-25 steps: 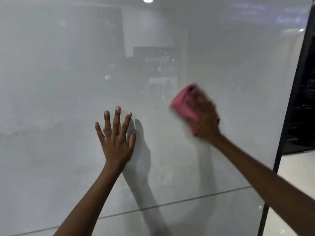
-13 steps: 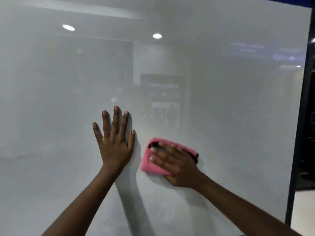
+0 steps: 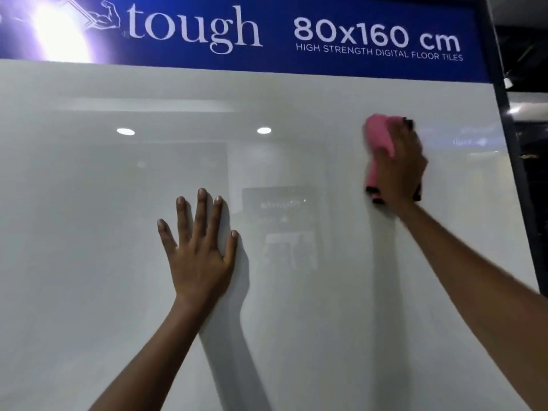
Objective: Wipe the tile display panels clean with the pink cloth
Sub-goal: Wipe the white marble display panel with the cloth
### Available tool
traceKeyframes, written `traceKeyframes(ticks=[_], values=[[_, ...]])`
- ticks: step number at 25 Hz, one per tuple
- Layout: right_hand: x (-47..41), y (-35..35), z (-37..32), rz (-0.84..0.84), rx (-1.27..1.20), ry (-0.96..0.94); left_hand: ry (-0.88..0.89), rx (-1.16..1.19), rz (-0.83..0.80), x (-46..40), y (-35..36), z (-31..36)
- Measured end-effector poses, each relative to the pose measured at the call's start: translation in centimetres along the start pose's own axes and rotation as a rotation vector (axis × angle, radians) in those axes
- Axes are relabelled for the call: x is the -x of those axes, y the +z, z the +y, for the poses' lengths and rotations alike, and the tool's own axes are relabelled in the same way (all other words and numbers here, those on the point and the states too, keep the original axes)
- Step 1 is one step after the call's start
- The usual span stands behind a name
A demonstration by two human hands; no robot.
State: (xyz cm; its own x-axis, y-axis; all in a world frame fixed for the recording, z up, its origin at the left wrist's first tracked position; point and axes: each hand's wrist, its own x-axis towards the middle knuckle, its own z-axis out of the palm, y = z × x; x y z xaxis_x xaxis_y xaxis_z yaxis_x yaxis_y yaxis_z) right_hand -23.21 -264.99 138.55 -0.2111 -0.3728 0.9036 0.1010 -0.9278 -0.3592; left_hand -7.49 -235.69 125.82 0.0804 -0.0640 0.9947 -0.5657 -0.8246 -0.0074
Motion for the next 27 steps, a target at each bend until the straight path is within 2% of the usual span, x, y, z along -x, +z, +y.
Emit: traceKeyframes(ticks=[1, 2, 4, 5, 6, 7, 9, 12, 14, 16, 17, 18, 21, 23, 25, 27], values=[[3.5, 0.5, -1.8, -0.053, -0.049, -0.087, 0.01, -0.003, 0.009, 0.1, 0.0, 0.1], [8.0, 0.6, -3.8, -0.164, -0.068, -0.275, 0.013, -0.006, 0.016, 0.0, 0.0, 0.1], [17.0, 0.1, -5.4, -0.43, -0.064, -0.859, 0.006, 0.0, 0.033, 0.0, -0.3, 0.1], [18.5, 0.1, -4.9, -0.523, -0.037, -1.087, 0.008, 0.012, 0.046, -0.2, -0.6, 0.2], [17.3, 0.5, -4.3, -0.558, -0.027, -1.19, 0.018, 0.025, 0.062, -0.7, -1.0, 0.5], [14.4, 1.2, -3.7, -0.534, -0.018, -1.172, 0.044, 0.035, 0.086, -1.8, -1.5, 1.1], [6.9, 2.5, -3.4, -0.414, -0.033, -0.912, 0.079, 0.067, 0.137, -6.2, -2.4, 2.6], [-3.4, 2.4, -2.5, -0.235, 0.074, -0.553, -0.027, 0.141, 0.089, -12.5, -2.6, 3.8], [-7.4, 1.7, -0.9, -0.12, 0.084, -0.316, -0.045, 0.074, 0.053, -13.6, -1.1, 3.5], [-7.7, 2.4, -2.2, 0.025, 0.099, -0.008, -0.027, 0.021, 0.069, -13.2, 0.1, 3.3], [-6.3, 3.6, -4.2, 0.048, 0.117, 0.03, -0.026, 0.02, 0.086, -13.1, 0.3, 3.2], [-4.3, 5.1, -6.7, 0.027, 0.116, -0.069, -0.035, 0.024, 0.098, -13.0, 0.5, 3.3], [0.5, 8.4, -13.5, -0.2, 0.099, -0.649, -0.053, 0.026, 0.126, -13.2, 0.5, 3.4], [-2.4, 7.8, -14.9, -0.37, 0.162, -0.797, -0.051, 0.013, 0.104, -12.9, 0.4, 3.2], [-7.4, 6.4, -11.8, -0.341, 0.174, -0.639, -0.053, 0.005, 0.076, -12.7, 0.2, 3.2], [-11.9, 4.0, -5.9, -0.199, 0.137, -0.3, -0.046, -0.003, 0.053, -12.9, -0.1, 3.4]])
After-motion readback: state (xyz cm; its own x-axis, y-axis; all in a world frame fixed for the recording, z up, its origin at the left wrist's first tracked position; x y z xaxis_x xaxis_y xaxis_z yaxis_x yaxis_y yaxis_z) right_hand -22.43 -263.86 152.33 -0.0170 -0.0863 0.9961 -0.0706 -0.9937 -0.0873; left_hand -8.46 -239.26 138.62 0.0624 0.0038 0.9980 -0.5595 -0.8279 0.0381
